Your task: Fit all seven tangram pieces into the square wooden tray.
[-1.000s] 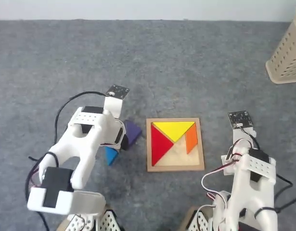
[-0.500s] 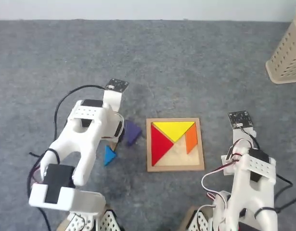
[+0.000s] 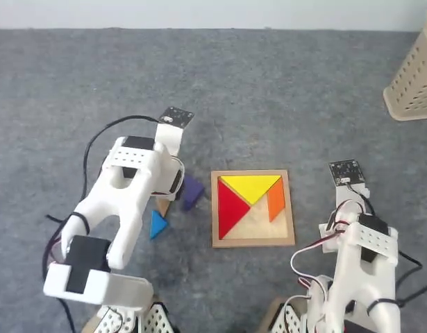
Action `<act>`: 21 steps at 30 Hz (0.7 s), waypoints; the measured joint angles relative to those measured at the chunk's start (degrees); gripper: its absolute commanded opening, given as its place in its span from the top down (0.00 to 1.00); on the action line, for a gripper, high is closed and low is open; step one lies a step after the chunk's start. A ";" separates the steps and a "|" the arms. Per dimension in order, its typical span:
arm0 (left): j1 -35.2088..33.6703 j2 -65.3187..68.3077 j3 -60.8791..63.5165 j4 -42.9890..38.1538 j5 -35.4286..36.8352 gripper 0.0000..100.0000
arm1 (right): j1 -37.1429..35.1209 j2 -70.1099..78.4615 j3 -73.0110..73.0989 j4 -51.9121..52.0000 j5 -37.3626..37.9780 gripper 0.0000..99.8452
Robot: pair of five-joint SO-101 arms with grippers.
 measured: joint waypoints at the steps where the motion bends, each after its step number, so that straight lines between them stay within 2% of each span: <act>1: -0.62 0.35 0.00 0.00 -0.18 0.83 | 0.00 0.00 0.00 0.00 0.00 0.98; 9: -2.29 0.70 4.31 -2.64 -1.32 0.83 | 0.00 0.00 0.00 0.00 0.00 0.98; 21: 1.14 -0.18 8.44 -6.42 -1.76 0.93 | 0.00 0.00 0.00 0.00 0.00 0.98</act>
